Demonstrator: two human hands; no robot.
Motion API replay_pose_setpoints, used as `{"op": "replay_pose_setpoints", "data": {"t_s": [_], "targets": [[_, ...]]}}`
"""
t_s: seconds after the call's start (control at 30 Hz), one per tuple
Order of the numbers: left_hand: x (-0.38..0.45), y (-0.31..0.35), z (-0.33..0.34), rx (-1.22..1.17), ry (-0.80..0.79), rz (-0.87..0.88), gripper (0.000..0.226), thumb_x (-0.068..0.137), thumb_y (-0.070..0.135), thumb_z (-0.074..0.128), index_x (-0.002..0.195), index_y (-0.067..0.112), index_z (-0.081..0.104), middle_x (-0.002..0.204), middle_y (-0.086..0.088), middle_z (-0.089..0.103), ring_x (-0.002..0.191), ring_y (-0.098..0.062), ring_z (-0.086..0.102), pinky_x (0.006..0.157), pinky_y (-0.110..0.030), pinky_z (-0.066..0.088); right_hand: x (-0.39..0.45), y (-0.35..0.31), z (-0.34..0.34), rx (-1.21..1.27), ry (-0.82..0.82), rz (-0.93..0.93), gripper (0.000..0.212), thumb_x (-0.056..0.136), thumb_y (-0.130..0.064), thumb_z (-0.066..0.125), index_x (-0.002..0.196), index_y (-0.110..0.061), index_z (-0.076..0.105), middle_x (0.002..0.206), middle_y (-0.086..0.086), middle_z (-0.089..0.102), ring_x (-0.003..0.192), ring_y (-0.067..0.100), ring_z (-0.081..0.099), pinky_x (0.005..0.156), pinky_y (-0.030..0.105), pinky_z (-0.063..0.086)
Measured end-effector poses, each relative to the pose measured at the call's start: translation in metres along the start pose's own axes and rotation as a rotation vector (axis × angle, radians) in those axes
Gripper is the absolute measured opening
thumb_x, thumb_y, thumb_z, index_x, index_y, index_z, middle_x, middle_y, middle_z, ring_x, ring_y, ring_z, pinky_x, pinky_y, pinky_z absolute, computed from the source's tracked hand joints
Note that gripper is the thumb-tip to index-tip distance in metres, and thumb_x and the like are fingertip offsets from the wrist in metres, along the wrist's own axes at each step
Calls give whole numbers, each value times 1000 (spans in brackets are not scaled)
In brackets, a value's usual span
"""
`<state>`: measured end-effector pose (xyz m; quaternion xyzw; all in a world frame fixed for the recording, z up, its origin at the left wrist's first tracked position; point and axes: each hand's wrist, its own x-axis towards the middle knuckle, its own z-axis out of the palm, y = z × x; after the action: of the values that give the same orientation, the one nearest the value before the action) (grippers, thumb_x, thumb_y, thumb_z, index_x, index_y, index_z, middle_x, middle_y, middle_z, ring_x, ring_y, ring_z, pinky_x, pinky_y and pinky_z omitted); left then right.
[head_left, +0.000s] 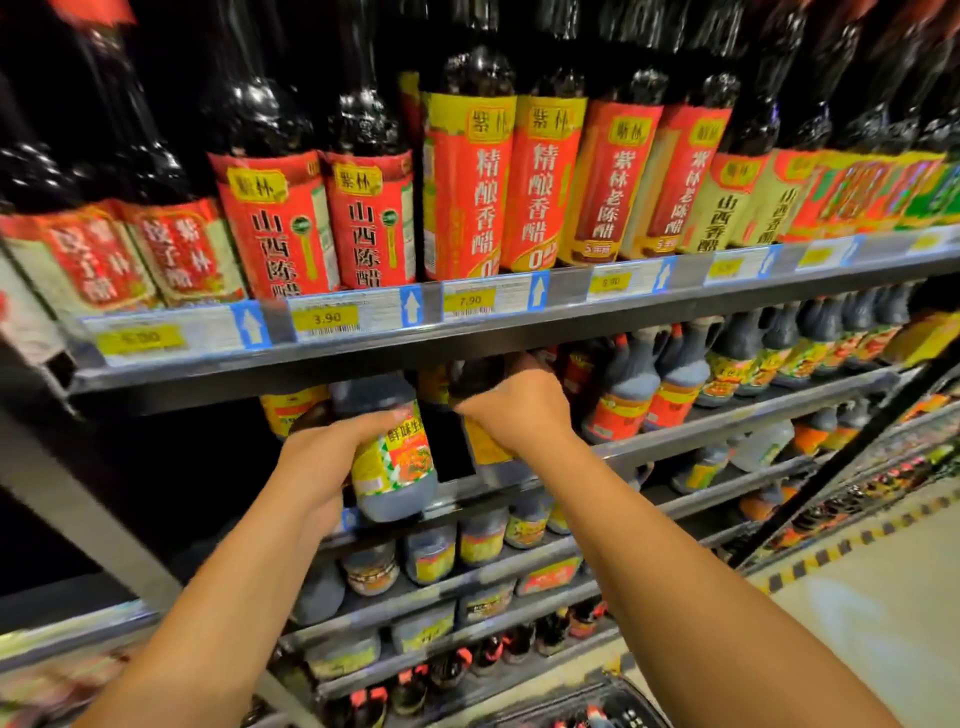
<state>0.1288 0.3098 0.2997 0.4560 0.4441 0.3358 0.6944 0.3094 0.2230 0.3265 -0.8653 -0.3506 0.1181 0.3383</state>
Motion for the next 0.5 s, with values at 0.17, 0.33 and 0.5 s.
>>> {"op": "replay_pose_setpoints", "data": {"t_s": [0.17, 0.33, 0.5], "targets": [[28, -6, -7, -26, 37, 135, 76, 48, 15, 99, 120, 12, 76, 117, -7, 80, 104, -24, 78, 89, -40, 60, 8, -13, 24, 159, 47, -72, 72, 66, -64, 88, 128, -33, 69, 137, -1, 68, 124, 26, 67, 101, 45, 59], [41, -27, -19, 114, -4, 226, 68, 71, -13, 84, 131, 13, 67, 119, -3, 77, 110, -21, 74, 95, -40, 57, 24, 16, 71, 279, 164, -75, 98, 53, -58, 91, 137, -28, 50, 135, 0, 58, 127, 26, 62, 103, 46, 58], [49, -36, -33, 267, -63, 277, 75, 71, -5, 90, 137, 19, 64, 130, 1, 76, 121, -17, 71, 102, -43, 56, 5, 14, 67, 358, 206, -87, 115, 61, -36, 100, 154, -23, 36, 148, 9, 46, 134, 30, 54, 110, 45, 52]]}}
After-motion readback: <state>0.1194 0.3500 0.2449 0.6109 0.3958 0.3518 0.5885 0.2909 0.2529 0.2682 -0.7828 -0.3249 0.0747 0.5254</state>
